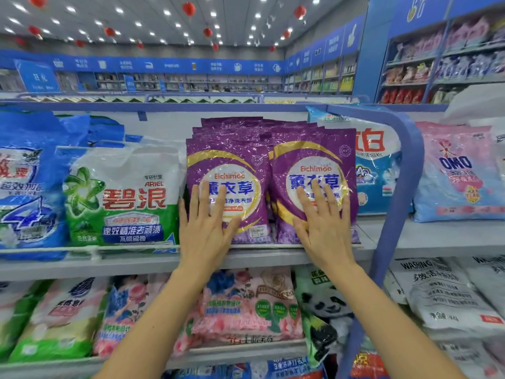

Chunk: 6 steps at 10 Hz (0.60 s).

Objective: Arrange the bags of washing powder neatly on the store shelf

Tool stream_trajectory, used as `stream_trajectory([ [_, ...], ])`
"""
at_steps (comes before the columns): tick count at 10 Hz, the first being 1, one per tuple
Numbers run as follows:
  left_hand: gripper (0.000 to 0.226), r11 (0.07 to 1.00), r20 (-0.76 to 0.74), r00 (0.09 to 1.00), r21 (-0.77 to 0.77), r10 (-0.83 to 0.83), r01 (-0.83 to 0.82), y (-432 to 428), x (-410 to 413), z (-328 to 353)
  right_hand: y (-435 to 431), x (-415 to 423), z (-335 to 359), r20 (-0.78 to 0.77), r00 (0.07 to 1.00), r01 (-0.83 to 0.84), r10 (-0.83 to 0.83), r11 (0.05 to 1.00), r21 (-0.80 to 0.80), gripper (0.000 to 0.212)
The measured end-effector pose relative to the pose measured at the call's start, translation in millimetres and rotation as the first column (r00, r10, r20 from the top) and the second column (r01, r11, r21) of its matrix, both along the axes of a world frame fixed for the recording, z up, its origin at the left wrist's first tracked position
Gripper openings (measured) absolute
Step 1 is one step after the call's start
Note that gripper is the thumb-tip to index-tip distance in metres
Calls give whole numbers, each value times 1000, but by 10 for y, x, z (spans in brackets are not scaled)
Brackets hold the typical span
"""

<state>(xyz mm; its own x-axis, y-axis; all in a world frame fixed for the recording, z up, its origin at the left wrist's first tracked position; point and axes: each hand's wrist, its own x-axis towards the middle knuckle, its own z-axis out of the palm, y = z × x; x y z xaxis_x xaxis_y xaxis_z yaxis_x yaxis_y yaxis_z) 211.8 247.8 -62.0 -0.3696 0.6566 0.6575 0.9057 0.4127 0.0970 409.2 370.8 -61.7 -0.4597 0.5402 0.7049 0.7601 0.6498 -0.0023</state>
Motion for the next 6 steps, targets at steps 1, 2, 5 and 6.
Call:
stream_trajectory([
  [1,73,998,52,997,27,-62,60,9,-14,-23,-6,-2,-6,-7,1000,16,-16,1000,-9,57],
  [2,74,992,75,989,43,-125,123,-15,-24,-26,-24,-1,-2,11,1000,24,-24,1000,-5,58],
  [5,65,968,32,970,87,-240,236,-433,109,-169,-351,199,-138,-138,983,-124,123,992,0,59],
  [6,70,953,-13,955,59,-298,298,-805,215,-696,-657,368,-583,-200,935,-291,292,956,34,55],
])
